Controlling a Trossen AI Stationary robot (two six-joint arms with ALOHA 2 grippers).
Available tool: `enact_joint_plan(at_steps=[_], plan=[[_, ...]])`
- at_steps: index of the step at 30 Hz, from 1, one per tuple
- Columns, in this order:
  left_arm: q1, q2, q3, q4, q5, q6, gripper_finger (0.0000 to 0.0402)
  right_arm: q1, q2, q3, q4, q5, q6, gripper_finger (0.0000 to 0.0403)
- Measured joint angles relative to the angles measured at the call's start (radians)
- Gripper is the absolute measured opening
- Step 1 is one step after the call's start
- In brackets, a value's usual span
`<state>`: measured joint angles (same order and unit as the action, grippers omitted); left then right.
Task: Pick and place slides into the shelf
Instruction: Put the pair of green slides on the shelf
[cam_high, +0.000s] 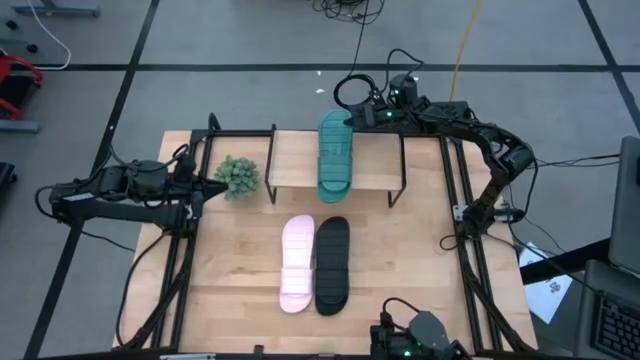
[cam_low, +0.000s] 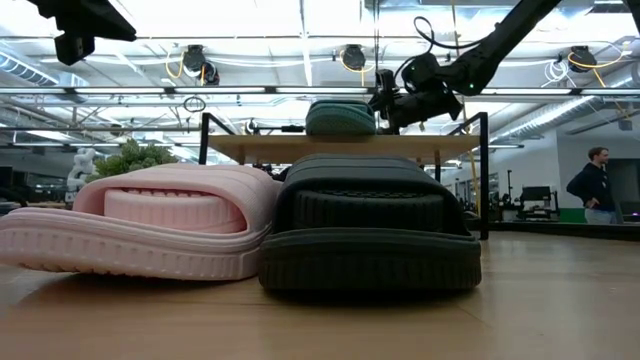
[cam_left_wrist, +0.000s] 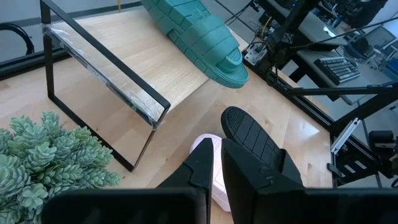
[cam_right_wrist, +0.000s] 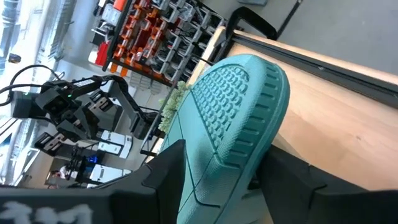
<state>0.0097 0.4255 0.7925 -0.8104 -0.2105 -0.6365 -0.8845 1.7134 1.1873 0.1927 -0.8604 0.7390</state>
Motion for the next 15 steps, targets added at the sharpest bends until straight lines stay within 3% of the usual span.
enact_joint_plan(at_steps=[15], plan=[[0.000,0.000,0.000,0.000,0.000,0.004,0.0033,-0.011,-0.002,0.000,-0.040,0.046,-0.030,0.0179]])
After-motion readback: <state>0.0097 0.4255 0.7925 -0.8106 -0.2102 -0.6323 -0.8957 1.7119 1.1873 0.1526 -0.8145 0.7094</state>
